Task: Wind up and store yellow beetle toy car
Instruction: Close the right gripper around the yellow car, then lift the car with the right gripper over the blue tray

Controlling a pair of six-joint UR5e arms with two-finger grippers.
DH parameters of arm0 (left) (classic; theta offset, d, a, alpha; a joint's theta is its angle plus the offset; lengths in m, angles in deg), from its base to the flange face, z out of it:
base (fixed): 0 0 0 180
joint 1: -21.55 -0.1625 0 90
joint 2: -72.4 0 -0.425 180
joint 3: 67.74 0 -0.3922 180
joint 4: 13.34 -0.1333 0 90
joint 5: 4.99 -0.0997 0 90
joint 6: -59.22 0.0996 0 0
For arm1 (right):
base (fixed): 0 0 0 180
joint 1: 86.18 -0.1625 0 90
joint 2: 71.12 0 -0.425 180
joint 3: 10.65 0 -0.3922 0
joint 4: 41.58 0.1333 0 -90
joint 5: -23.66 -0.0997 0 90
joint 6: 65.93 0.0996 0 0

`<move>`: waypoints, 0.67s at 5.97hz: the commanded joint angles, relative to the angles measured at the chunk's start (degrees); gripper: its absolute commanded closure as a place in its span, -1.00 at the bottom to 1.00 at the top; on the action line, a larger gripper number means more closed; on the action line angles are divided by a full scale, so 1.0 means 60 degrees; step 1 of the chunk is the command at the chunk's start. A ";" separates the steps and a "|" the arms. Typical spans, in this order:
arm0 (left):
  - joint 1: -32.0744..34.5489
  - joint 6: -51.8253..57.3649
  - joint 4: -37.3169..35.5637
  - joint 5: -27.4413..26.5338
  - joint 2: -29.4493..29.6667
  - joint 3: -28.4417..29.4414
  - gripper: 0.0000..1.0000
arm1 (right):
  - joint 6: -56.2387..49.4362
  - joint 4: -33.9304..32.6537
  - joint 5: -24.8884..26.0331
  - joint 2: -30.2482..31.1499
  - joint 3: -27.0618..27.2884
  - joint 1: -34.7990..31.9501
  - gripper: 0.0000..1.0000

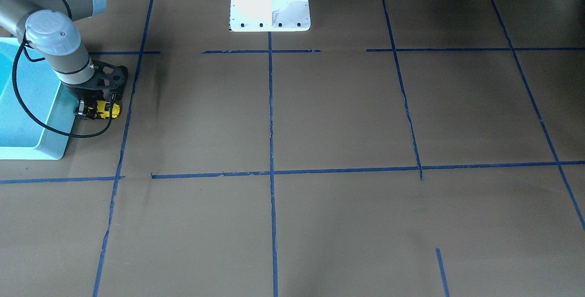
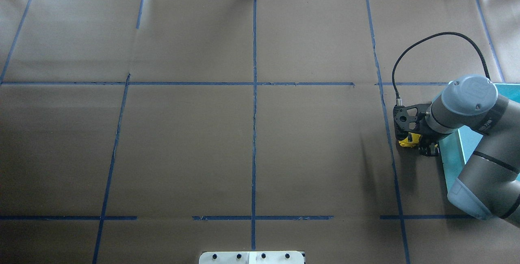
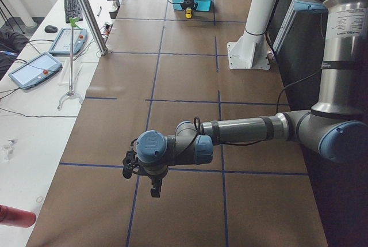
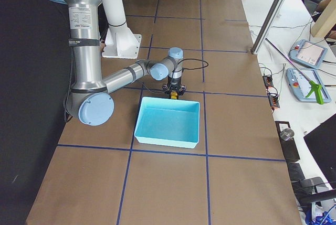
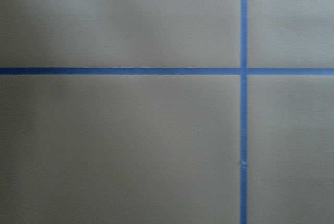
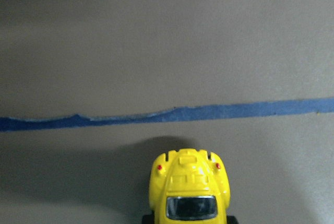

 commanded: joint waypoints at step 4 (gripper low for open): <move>-0.0641 -0.1042 -0.0097 0.0079 -0.0141 -0.0776 -1.00 | -0.1719 -0.3005 -0.0510 0.1398 0.3417 -0.2096 1.00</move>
